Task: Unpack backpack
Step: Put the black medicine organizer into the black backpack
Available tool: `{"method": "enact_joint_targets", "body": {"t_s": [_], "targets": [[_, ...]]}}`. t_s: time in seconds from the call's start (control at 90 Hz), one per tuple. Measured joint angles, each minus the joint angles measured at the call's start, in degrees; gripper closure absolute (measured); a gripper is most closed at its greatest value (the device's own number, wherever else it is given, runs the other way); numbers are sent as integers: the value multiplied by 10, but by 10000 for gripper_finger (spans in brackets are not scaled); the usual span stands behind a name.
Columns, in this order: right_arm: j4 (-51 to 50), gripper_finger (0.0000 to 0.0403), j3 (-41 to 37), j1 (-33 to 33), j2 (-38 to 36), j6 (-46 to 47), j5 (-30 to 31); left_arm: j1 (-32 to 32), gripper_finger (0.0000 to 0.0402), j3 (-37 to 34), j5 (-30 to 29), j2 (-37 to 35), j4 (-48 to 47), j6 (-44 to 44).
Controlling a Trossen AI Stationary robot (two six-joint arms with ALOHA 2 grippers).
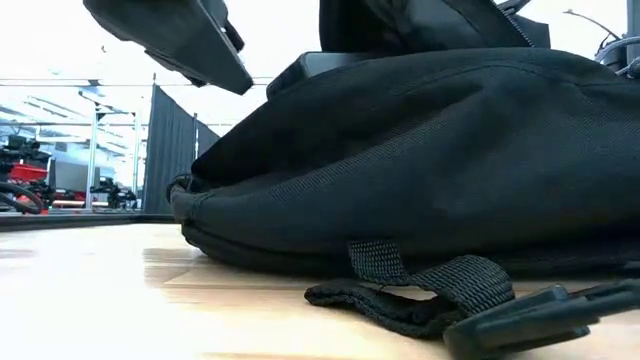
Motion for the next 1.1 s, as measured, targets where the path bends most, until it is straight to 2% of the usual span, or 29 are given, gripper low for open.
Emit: {"method": "enact_joint_targets", "body": {"t_s": [0.256, 0.756, 0.967, 1.044, 1.1], "targets": [[0, 399, 0, 0, 0, 1, 0, 30, 392, 0, -3, 41, 67, 42], [-1, 399, 0, 0, 0, 4, -15, 112, 392, 20, -16, 17, 103, 150], [0, 399, 0, -1, -1, 3, -17, 154, 392, 29, -15, 17, 101, 109], [1, 399, 0, -1, -1, 3, -22, 168, 392, 31, -18, 17, 64, 66], [1, 399, 0, -1, 0, 3, -25, 178, 392, 31, -42, 16, 20, 21]]}}
